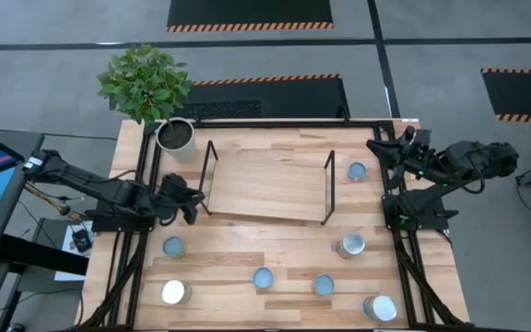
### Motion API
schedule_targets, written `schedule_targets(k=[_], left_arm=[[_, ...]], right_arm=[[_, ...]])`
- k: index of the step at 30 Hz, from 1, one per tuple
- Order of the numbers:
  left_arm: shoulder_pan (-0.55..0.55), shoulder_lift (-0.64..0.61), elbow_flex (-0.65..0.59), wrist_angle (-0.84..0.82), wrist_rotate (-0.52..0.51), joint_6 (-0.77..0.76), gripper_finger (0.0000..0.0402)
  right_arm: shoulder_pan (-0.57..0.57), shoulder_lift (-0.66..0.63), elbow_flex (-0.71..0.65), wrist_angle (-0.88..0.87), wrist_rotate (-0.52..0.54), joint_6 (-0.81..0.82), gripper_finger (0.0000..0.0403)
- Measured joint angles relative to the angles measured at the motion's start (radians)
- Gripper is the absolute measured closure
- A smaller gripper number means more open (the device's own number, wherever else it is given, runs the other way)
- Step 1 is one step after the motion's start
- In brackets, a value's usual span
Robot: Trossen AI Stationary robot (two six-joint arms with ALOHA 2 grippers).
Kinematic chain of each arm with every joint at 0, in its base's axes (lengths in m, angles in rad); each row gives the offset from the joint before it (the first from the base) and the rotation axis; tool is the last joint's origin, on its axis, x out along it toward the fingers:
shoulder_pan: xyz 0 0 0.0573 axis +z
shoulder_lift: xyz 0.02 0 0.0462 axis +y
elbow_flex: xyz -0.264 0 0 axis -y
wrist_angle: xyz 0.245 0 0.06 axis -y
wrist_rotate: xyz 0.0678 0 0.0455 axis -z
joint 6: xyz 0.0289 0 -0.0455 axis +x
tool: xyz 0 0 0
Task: Pick and place cans onto a shelf
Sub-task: Adjust the shelf, then put the canned peaches on the shelf
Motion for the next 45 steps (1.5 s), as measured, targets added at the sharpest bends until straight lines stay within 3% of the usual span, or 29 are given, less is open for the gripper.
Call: schedule_targets(k=[12,27,30,34,37,39,42,45], left_arm=[[-0.001,0.003,0.0,0.054,0.14,0.0,0.0274],[-0.001,0.002,0.0,0.05,0.148,0.035,0.0274],[-0.001,-0.004,0.022,-0.044,0.122,0.023,0.0274],[-0.001,-0.004,0.119,-0.298,0.086,-0.051,0.0274],[-0.003,-0.004,0.205,-0.456,0.126,-0.141,0.0274],[-0.014,-0.004,0.239,-0.508,0.216,-0.181,0.0274],[-0.039,-0.004,0.249,-0.533,0.346,-0.216,0.0274],[-0.075,0.001,0.249,-0.532,0.423,-0.273,0.0274]], right_arm=[[0.0,0.0,0.0,-0.029,-0.027,0.001,0.0347],[0.0,0.0,0.0,-0.057,-0.034,0.003,0.0347],[-0.001,0.0,0.0,-0.087,-0.023,0.001,0.0347],[-0.018,0.0,0.0,-0.117,0.012,-0.004,0.0347],[-0.029,0.003,0.017,-0.191,-0.01,-0.021,0.0347],[-0.027,0.02,0.06,-0.34,-0.083,0.064,0.0348],[-0.027,0.071,0.133,-0.67,-0.203,0.368,0.0355],[-0.027,0.151,0.151,-0.931,-0.442,0.682,0.0373]])
